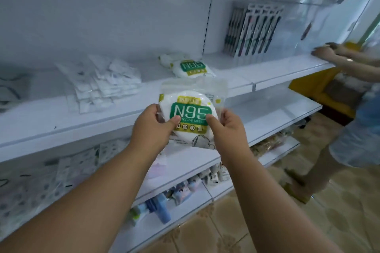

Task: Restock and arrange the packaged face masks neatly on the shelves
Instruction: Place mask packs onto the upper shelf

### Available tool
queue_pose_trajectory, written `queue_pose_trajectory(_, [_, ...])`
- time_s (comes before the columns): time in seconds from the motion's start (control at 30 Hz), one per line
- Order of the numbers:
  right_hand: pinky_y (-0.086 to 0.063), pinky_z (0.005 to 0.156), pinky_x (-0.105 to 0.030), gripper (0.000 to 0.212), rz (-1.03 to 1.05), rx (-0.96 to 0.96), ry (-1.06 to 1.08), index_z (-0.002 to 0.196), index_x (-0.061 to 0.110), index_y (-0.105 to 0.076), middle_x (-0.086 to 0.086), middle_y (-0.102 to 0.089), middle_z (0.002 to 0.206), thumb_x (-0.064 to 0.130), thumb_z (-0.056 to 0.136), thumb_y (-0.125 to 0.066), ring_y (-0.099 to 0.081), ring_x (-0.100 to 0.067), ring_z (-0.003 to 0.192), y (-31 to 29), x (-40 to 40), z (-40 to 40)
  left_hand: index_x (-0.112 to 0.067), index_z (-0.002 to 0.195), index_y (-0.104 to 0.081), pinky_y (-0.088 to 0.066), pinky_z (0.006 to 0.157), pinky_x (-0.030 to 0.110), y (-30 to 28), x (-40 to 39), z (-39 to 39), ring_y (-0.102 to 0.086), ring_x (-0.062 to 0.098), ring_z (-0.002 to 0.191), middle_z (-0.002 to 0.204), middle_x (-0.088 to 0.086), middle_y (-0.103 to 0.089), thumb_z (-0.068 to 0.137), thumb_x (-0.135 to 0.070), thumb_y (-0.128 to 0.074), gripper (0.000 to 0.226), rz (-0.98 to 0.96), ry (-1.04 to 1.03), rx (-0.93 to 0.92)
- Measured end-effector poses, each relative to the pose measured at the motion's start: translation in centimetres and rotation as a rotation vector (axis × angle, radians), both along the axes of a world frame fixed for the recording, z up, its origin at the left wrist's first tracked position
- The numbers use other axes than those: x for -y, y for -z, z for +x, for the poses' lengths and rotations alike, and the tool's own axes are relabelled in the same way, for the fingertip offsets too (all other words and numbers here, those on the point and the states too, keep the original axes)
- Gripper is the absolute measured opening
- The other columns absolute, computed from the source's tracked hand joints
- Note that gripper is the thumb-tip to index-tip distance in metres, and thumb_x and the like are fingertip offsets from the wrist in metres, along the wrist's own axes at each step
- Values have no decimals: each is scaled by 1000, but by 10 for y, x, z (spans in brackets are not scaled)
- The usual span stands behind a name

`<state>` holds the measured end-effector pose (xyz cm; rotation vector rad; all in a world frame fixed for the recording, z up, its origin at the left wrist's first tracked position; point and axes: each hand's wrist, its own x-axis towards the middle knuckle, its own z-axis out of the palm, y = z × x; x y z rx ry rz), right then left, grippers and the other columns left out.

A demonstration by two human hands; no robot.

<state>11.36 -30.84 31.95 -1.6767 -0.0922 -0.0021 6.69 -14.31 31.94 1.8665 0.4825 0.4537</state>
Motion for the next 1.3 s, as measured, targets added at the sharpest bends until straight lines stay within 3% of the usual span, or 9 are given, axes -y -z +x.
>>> queue_pose_trajectory(0.07, [-56, 59, -28, 10, -73, 68, -13, 100, 17, -63, 2, -70, 84, 23, 94, -67, -69, -11, 73, -13, 1, 29, -25, 98, -63, -59, 81, 46, -13, -2, 28, -70, 17, 86, 94, -5, -72, 86, -32, -77, 20, -14, 0, 21])
queue_pose_trajectory(0.23, [-62, 72, -43, 14, -111, 153, -3, 101, 30, -58, 4, -74, 92, 31, 92, -69, -73, -11, 79, -36, -8, 108, -25, 107, -61, -60, 78, 40, -34, -6, 95, -71, 16, 87, 100, -7, -71, 89, -33, -73, 23, -46, -40, 62])
queue_pose_trajectory(0.43, [-43, 61, -22, 37, -276, 361, -23, 111, 22, -47, 6, -58, 98, 38, 88, -73, -58, -9, 80, -77, -34, 227, -26, 137, -43, -43, 73, 30, -61, -21, 185, -62, 11, 82, 91, -7, -62, 89, -32, -72, 56, 87, -283, 155])
queue_pose_trajectory(0.53, [-52, 64, -30, 37, -403, 366, -137, 117, 21, -45, 0, -59, 104, 35, 92, -68, -62, -17, 82, -93, -53, 283, -21, 135, -45, -40, 75, 28, -76, -27, 226, -58, 18, 84, 90, -6, -59, 90, -39, -71, 54, 263, -349, 46])
queue_pose_trajectory(0.6, [-55, 72, -36, 35, -561, 388, -240, 123, 19, -46, -5, -58, 112, 39, 97, -59, -61, -22, 88, -96, -66, 312, -20, 131, -49, -40, 75, 29, -78, -35, 249, -57, 22, 90, 105, 2, -65, 90, -44, -70, 51, 374, -360, -96])
queue_pose_trajectory(0.7, [-46, 83, -35, 42, -933, 454, -368, 129, 16, -49, -9, -52, 123, 46, 101, -48, -53, -27, 105, -92, -77, 333, -19, 125, -55, -42, 77, 32, -73, -39, 268, -57, 26, 94, 116, 8, -61, 93, -47, -65, 44, 467, -351, -314])
queue_pose_trajectory(0.77, [-41, 92, -37, 43, -1040, 567, -337, 130, 16, -53, -9, -49, 128, 47, 101, -45, -46, -28, 117, -85, -76, 335, -20, 119, -63, -42, 79, 32, -64, -33, 269, -55, 26, 92, 112, 9, -53, 96, -46, -59, 35, 512, -389, -337])
queue_pose_trajectory(0.97, [-40, 89, -36, 31, -775, 837, -340, 118, 15, -63, -7, -57, 122, 32, 94, -56, -50, -28, 112, -72, -66, 310, -15, 103, -76, -53, 77, 45, -43, -4, 242, -60, 39, 91, 101, 17, -63, 90, -33, -57, 29, 835, -559, -26])
queue_pose_trajectory(1.3, [-45, 92, -39, 27, -399, 888, -457, 114, 10, -66, -7, -65, 111, 27, 93, -62, -57, -26, 105, -80, -71, 180, -23, 110, -70, -47, 80, 35, -25, 20, 83, -58, 21, 96, 108, -3, -63, 92, -22, -65, 19, 808, -554, -13])
